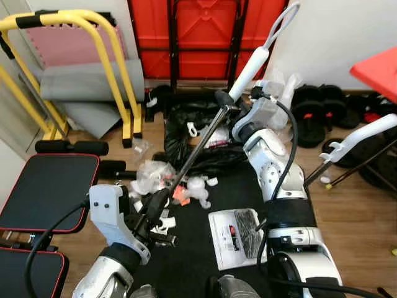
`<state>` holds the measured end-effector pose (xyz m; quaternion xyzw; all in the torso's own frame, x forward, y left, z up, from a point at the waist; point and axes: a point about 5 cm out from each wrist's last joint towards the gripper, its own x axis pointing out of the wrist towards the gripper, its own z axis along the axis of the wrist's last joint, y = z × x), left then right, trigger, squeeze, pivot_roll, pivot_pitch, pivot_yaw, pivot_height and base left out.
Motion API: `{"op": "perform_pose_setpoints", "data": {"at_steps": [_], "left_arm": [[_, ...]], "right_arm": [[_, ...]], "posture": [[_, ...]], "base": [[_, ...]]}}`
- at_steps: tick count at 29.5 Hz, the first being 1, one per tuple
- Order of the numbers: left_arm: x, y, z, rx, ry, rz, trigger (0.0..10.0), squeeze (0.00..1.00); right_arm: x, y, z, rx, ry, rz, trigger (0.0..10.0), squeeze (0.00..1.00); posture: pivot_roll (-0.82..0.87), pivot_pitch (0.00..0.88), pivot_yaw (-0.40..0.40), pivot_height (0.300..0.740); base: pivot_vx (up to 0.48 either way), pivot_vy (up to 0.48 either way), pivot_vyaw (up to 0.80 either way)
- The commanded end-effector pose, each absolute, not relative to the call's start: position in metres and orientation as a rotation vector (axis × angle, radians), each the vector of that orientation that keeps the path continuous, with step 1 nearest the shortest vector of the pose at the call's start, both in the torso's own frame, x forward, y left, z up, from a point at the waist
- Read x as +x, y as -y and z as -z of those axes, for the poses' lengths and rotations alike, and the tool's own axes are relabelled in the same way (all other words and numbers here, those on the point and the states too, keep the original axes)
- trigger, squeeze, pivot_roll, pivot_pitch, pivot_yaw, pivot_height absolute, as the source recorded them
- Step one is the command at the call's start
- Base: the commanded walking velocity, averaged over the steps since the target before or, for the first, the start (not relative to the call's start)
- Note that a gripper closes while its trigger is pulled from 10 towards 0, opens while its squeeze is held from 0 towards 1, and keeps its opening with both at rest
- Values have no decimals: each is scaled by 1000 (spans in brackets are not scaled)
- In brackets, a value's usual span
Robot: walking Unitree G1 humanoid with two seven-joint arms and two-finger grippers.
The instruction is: Sweep floor
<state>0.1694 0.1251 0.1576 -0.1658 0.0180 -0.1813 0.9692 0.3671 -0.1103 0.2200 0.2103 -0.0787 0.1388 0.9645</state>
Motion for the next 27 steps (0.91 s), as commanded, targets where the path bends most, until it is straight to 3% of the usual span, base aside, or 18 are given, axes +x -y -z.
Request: {"op": "perform_pose_setpoints", "data": {"at_steps": [1, 12, 27], "left_arm": [[163, -122, -159, -347, -50, 403, 10000, 0], [142, -113, -171, -390, -72, 438, 10000, 0], [134, -107, -176, -402, -81, 446, 10000, 0]], "right_arm": [[370, 111, -231, 454, 215, -272, 10000, 0], [391, 98, -237, 460, 260, -228, 10000, 0], [399, 81, -239, 457, 278, -240, 10000, 0]], "posture": [[18, 296, -53, 740], [30, 366, -64, 740], [27, 384, -77, 740]], "base": [[0, 0, 0], [0, 0, 0], [0, 0, 0]]}}
